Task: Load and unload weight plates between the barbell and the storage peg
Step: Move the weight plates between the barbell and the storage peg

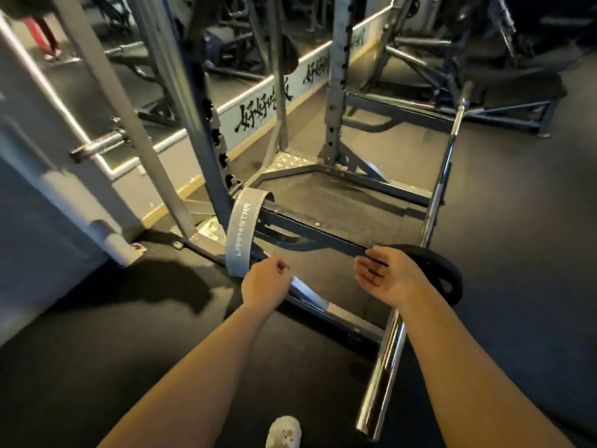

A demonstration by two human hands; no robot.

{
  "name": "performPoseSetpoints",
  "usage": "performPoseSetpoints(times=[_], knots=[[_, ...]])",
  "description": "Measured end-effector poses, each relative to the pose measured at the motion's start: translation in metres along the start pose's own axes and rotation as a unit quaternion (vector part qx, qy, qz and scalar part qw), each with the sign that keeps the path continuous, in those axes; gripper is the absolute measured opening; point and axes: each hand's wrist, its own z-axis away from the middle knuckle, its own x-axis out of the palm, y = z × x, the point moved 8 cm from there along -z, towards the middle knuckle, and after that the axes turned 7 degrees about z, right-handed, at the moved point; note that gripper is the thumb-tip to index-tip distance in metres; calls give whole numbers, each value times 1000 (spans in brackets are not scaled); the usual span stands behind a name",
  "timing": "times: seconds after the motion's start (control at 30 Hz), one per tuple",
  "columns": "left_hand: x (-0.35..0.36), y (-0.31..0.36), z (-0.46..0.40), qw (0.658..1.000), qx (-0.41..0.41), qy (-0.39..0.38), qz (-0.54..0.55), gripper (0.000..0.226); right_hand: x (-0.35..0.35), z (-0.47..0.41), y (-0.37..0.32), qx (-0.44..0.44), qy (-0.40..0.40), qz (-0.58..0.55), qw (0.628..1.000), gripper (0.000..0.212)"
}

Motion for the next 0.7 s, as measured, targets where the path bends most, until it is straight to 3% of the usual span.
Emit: performPoseSetpoints(times=[0.23,0.43,0.7], knots=[[-99,-48,-5,998,11,48,42,12,113,25,-24,-7,-55,35,998,15],[-207,-122,-41,992,15,91,85,13,280,24,-27,-51,-142,95,984,9],[-407,-226,-114,960,2,222,168,14,527,-1,1,-47,-224,185,956,26]])
